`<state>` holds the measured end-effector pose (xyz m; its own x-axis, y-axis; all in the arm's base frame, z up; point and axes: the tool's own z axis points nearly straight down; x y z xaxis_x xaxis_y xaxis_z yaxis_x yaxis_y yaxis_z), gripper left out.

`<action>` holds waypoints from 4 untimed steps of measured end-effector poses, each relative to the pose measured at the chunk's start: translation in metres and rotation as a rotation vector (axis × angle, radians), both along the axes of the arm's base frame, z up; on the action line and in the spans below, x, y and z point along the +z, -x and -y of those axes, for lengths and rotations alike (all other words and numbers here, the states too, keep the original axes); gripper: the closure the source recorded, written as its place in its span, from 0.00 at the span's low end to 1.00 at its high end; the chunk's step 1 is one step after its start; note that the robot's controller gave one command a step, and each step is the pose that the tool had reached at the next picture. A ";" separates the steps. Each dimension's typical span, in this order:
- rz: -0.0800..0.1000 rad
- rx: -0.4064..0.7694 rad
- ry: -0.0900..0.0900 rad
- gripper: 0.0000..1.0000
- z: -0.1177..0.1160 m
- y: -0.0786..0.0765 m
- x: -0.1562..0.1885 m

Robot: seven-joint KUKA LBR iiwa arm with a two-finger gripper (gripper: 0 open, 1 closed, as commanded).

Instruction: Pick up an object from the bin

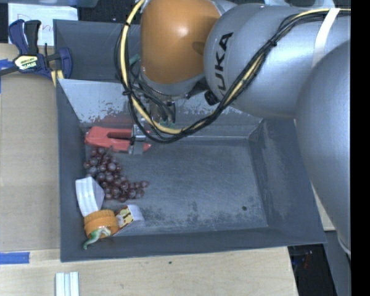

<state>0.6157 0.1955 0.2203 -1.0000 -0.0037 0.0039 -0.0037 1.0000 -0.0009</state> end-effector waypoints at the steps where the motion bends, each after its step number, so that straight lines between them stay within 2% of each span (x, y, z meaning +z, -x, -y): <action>1: 0.007 -0.003 -0.002 0.00 0.001 -0.001 0.005; 2: 0.009 -0.090 -0.003 0.00 -0.016 0.010 -0.072; 3: 0.013 -0.113 -0.004 0.00 -0.036 0.022 -0.081; 4: 0.008 -0.206 -0.002 0.00 -0.043 0.033 -0.086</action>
Offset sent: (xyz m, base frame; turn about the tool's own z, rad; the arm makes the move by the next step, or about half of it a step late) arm -0.0238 0.0321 -0.1503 0.1728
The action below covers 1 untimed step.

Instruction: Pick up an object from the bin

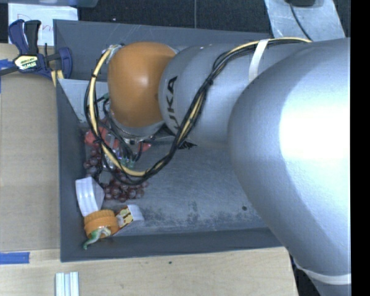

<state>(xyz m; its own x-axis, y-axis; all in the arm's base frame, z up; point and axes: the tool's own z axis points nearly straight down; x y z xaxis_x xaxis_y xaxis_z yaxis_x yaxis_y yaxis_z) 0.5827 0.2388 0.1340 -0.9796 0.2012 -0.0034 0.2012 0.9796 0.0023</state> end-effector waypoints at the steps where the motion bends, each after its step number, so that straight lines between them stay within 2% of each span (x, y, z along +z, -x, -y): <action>1: 0.003 0.020 0.008 0.00 0.007 0.021 -0.065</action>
Offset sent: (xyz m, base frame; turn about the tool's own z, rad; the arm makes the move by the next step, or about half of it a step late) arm -0.0290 0.0009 -0.0640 0.0950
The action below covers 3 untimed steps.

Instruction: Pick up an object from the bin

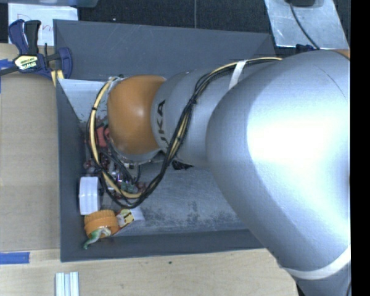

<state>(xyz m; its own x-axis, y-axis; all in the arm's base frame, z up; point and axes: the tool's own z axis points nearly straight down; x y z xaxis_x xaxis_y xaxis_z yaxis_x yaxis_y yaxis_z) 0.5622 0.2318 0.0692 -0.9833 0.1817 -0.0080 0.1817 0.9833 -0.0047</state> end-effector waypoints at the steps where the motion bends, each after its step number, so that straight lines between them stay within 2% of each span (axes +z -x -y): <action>1: 0.007 -0.117 -0.001 1.00 0.000 0.005 0.004; 3: 0.011 -0.120 -0.003 1.00 0.000 0.004 0.010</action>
Offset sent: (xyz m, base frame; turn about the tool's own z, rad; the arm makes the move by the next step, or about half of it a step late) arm 0.0000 0.0000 0.0000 0.0000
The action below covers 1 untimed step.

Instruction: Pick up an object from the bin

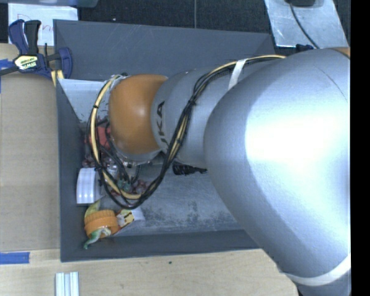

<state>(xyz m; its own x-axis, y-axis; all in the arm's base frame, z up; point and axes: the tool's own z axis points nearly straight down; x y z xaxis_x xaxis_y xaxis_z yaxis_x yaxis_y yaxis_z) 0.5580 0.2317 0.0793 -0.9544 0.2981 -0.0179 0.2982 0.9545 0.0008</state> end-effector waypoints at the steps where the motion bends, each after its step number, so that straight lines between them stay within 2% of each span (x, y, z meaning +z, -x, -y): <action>1: -0.003 0.000 0.001 1.00 0.001 0.001 0.021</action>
Offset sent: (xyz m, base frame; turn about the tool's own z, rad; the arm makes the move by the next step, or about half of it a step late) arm -0.0007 -0.0004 0.0907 0.0000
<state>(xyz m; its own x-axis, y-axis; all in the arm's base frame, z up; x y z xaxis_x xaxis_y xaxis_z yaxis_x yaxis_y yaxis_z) 0.5571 0.2312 0.1002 -0.9544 0.2983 -0.0152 0.2983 0.9545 -0.0011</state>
